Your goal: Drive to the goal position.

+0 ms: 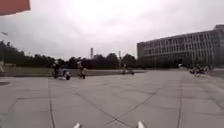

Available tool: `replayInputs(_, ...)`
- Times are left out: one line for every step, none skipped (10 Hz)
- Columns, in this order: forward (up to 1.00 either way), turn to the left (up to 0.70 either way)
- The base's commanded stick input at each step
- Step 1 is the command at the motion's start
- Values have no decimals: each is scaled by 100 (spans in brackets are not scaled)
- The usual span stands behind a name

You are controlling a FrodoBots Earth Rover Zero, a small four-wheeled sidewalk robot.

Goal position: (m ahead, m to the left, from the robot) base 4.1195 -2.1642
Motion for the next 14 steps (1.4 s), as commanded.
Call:
replayInputs(6,-43)
replayInputs(45,-27)
replayInputs(45,-27)
replayInputs(45,-27)
replayInputs(45,-27)
replayInputs(45,-27)
replayInputs(45,-27)
replayInputs(45,-27)
replayInputs(45,-27)
replayInputs(45,-27)
replayInputs(45,-27)
replayInputs(45,-27)
replayInputs(45,-27)
replayInputs(45,-27)
